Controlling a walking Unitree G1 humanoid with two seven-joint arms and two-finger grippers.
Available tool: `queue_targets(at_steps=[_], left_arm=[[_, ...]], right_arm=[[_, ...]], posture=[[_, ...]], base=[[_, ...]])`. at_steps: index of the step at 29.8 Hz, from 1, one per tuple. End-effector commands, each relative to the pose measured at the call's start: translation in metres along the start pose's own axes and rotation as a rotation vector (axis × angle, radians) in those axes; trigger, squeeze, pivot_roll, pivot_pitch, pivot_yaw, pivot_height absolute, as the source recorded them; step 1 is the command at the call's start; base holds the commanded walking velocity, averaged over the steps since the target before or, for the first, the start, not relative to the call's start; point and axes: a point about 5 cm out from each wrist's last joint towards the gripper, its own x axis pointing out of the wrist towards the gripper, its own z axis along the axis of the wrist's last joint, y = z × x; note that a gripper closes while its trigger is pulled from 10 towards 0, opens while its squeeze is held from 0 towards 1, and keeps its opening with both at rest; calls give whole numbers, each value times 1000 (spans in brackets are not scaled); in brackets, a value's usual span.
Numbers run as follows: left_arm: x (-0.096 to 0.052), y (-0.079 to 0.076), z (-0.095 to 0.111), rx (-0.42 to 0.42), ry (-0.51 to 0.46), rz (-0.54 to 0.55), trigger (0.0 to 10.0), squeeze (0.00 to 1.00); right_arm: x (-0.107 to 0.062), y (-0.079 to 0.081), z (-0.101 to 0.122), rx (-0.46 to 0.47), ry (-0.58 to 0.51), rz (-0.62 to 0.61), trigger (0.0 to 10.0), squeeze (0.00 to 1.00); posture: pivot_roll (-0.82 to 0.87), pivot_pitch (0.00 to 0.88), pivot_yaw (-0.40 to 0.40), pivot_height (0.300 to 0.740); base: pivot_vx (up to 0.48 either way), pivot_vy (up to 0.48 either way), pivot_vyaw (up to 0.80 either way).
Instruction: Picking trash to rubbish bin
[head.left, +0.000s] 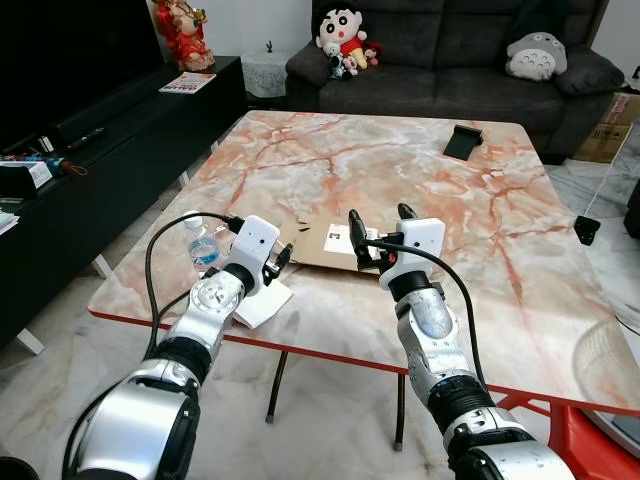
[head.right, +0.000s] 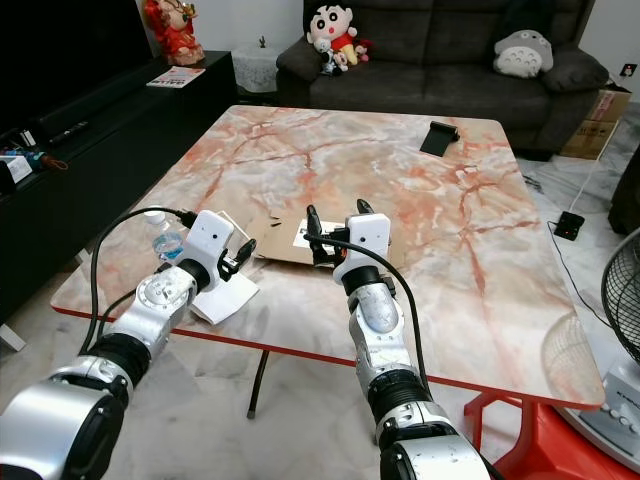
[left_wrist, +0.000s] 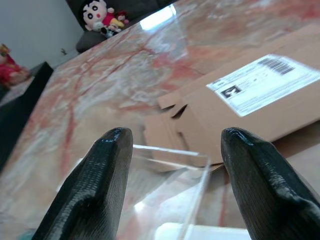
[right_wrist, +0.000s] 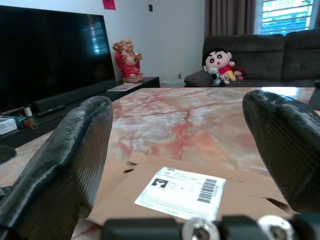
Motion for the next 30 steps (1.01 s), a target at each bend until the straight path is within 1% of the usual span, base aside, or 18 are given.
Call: queue_targets(at_steps=[1,2,5,6,7,12,13,14,18,22,25,26,28,29,30], left_arm=[[2,4,0,46,33,5,10000,0],[2,4,0,65,46,6,10000,0],[4,2,0,72,68,-28,10000,0],[5,1,1,97,76,-41,10000,0],[6,1,1,103,82,-43,10000,0],[7,2,3,112,94,-33,10000,0],[8,3,3,114,96,-30,10000,0],[8,5,4,121,107,-16,10000,0],[7,7,1,143,135,2,10000,0],[6,11,-2,120,154,31,10000,0],[5,13,-5,73,174,56,10000,0],[5,13,-5,73,174,56,10000,0],[5,13,-7,24,184,66,10000,0],[5,13,-7,24,184,66,10000,0],[4,13,-8,-6,188,71,10000,0]], right_arm=[[1,2,0,-5,7,6,10000,0],[0,2,0,-4,6,6,10000,0],[-2,2,-1,-4,7,7,10000,0],[-2,2,-2,-5,7,8,10000,0],[-3,3,-2,-6,8,10,10000,0],[-4,2,-3,-8,11,12,10000,0],[-6,2,-4,-9,11,13,10000,0],[-8,3,-5,-12,15,18,10000,0],[-9,4,-6,-16,20,26,10000,0],[-9,4,-5,-20,21,31,10000,0],[-10,3,-5,-23,20,37,10000,0],[-10,3,-5,-23,20,37,10000,0],[-10,3,-4,-26,22,42,10000,0],[-10,3,-4,-26,22,42,10000,0],[-10,4,-4,-27,23,45,10000,0]], posture=[[-50,12,30,740],[-57,17,30,740],[-61,23,27,740],[-61,28,26,740],[-62,32,23,740],[-64,39,20,740],[-69,56,12,740],[-70,59,9,740],[-74,66,3,740],[-77,73,-1,740],[-79,81,-10,740],[-79,81,-10,740],[-79,83,-14,740],[-79,83,-14,740],[-80,84,-16,740]], base=[[0,0,0],[0,0,0],[0,0,0],[0,0,0],[0,0,0],[0,0,0],[0,0,0],[0,0,0],[0,0,0],[0,0,0],[0,0,0],[0,0,0],[0,0,0],[0,0,0],[0,0,0]])
